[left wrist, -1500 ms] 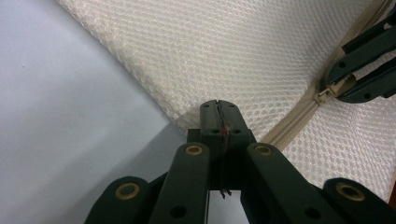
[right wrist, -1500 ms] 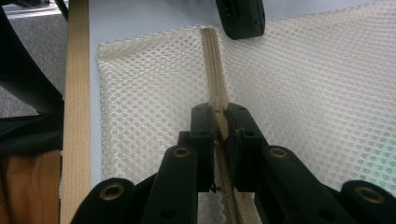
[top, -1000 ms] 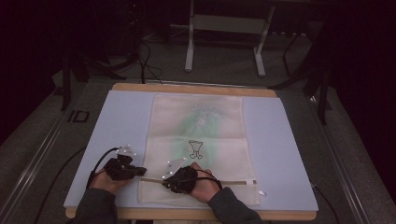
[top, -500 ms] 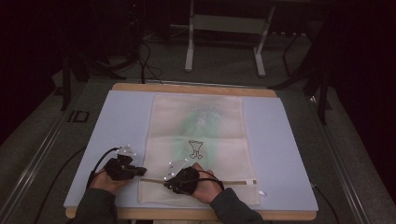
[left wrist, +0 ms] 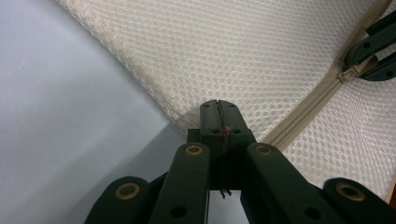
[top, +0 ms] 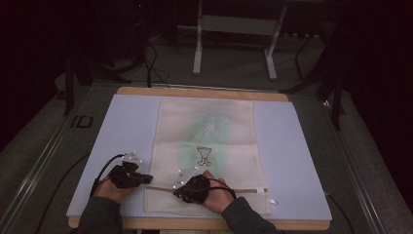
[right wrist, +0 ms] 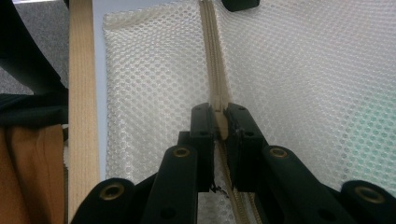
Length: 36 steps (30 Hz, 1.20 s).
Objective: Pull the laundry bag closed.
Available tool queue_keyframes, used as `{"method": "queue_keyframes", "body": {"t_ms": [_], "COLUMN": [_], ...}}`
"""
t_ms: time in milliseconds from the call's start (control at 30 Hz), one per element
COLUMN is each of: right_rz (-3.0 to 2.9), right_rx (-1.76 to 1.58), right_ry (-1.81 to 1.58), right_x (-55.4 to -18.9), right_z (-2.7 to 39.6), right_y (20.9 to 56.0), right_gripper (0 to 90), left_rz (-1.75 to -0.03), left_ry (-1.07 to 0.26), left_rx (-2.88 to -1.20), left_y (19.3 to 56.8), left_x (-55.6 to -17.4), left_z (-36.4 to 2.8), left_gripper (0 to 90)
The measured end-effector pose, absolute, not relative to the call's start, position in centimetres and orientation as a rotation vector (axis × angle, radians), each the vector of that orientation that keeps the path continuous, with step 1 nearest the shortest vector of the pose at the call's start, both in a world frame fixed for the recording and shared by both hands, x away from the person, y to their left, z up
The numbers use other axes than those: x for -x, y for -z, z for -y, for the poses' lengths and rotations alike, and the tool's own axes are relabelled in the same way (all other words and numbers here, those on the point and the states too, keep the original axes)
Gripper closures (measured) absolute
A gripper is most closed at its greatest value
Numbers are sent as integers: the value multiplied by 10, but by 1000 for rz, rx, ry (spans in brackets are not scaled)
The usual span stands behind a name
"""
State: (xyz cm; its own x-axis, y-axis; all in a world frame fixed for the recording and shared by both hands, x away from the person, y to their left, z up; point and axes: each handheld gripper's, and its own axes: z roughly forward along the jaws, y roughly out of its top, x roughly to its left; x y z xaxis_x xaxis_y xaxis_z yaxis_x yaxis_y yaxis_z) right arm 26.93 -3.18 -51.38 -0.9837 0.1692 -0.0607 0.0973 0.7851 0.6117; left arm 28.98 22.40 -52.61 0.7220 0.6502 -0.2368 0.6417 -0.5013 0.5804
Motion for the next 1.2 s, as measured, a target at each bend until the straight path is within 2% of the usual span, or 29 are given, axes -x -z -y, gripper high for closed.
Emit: {"method": "queue_keyframes", "body": {"t_ms": [1200], "right_rz": [-2852], "right_rx": [-234], "right_ry": [-944], "right_x": [-266], "right_z": [45], "right_y": [511], "right_gripper": [823], "left_rz": [-977], "left_ry": [-14], "left_rx": [-2261], "left_y": [526], "left_x": [-290], "left_z": [-225], "left_gripper": [899]}}
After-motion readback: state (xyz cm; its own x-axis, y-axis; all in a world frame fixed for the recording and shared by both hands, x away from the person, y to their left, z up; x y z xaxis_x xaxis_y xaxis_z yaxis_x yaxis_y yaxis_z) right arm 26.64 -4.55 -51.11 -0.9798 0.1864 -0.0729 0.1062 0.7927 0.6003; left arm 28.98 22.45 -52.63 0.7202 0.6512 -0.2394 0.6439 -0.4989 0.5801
